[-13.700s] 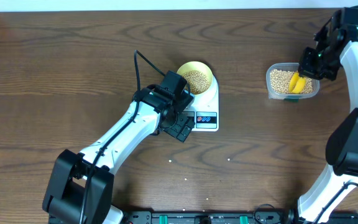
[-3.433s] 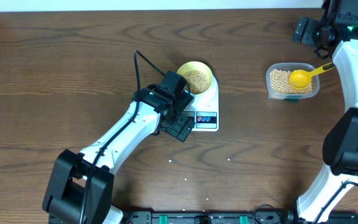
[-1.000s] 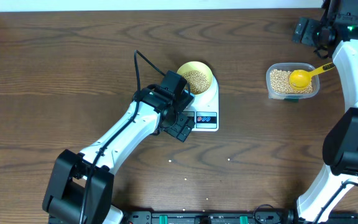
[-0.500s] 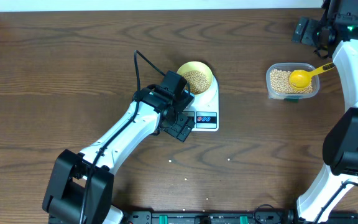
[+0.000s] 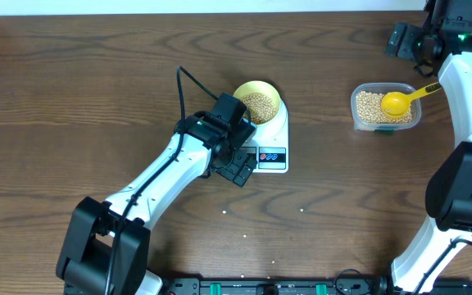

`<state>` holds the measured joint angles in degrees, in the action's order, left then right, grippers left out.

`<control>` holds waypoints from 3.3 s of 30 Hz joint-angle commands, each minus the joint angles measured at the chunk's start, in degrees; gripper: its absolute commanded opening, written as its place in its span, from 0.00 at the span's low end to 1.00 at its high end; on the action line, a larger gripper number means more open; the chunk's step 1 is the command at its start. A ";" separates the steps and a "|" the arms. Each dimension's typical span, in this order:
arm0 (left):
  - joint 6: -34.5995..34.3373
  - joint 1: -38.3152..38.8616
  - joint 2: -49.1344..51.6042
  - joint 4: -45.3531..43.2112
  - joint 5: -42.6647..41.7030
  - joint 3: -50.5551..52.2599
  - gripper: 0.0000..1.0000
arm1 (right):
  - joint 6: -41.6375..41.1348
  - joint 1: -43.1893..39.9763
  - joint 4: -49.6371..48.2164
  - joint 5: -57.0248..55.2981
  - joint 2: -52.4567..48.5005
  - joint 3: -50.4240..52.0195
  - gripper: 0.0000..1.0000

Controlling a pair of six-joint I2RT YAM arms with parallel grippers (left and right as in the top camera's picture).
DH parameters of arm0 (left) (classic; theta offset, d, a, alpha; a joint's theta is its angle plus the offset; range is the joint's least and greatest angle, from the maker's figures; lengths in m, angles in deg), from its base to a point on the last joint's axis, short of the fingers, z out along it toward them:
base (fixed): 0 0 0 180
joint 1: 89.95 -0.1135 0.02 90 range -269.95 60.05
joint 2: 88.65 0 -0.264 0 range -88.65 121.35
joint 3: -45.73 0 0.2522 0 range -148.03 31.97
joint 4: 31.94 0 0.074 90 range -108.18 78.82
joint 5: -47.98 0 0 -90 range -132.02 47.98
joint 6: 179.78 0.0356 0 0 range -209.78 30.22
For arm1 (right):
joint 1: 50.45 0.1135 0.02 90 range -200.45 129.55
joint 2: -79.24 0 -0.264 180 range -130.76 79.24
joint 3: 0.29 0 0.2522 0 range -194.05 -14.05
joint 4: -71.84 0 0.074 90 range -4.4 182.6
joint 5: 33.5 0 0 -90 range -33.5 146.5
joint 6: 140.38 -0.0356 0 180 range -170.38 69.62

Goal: Scoop item into bowl and weigh 50g on scale

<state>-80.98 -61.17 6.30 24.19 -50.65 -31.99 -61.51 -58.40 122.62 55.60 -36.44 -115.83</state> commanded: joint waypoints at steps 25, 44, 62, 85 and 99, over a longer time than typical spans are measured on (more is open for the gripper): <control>-0.55 0.02 0.15 0.15 0.74 0.74 0.98 | 6.03 26.32 18.32 -12.50 31.26 0.35 0.99; -0.55 0.02 0.15 0.15 0.74 0.76 0.98 | 6.03 27.43 -15.34 -11.32 54.66 36.50 0.99; -0.55 0.02 0.15 0.15 0.74 0.74 0.98 | 5.99 27.39 -61.07 -11.37 76.67 77.00 0.99; -0.55 0.02 0.15 0.15 0.74 0.74 0.98 | -12.46 17.25 -69.72 -6.43 98.47 101.48 0.99; -0.55 0.02 0.15 0.15 0.74 0.74 0.98 | 7.69 12.61 -50.25 3.10 115.10 101.48 0.99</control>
<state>-81.00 -61.17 6.30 24.16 -50.62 -31.67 -60.51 -44.74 71.25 55.42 77.92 -14.43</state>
